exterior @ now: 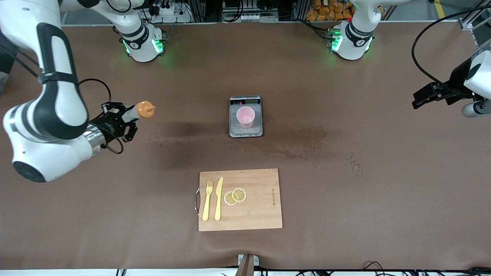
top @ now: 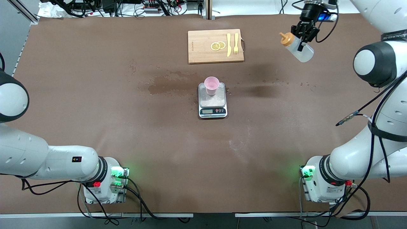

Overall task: Add sauce to pink cup with both arms
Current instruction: 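Carry the bottle back and stand it upright with the right gripper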

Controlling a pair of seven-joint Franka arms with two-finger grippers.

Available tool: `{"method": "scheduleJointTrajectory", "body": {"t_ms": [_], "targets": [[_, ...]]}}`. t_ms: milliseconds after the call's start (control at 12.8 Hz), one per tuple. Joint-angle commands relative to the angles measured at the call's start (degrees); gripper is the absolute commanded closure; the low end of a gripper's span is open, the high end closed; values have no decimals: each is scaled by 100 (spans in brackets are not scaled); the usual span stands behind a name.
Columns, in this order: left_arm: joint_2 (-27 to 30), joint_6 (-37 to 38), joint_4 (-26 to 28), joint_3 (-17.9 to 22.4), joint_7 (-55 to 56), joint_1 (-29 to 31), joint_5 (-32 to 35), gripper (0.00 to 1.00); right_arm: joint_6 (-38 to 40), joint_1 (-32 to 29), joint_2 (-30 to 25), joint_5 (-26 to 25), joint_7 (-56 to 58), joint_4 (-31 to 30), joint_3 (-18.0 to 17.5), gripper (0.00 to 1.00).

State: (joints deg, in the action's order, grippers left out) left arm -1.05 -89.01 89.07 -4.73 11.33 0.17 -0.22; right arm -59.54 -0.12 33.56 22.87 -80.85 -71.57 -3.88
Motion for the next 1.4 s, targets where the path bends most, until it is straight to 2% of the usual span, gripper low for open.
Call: {"method": "scheduleJointTrajectory", "body": {"t_ms": [0, 312, 546, 780, 1170, 1326], "targets": [[26, -11, 22, 42, -78, -26, -110, 0, 249, -557, -43, 323, 725, -76, -87, 62], [17, -20, 22, 42, -78, -35, -110, 0, 285, -1330, 141, 534, 2052, -191, -87, 59], [26, -20, 22, 42, -78, -35, -110, 0, 557, -2034, 633, 876, 3247, -191, -78, 59], [26, -20, 22, 33, -78, -35, -101, 0, 558, -2360, 976, 877, 4039, -199, -69, 59], [17, -20, 22, 33, -78, -52, -101, 0, 479, -2834, 1889, 798, 5664, -191, -52, 59], [17, -11, 31, 33, -78, -52, -92, 0, 453, -2993, 2180, 781, 5922, -191, -43, 59]]}}
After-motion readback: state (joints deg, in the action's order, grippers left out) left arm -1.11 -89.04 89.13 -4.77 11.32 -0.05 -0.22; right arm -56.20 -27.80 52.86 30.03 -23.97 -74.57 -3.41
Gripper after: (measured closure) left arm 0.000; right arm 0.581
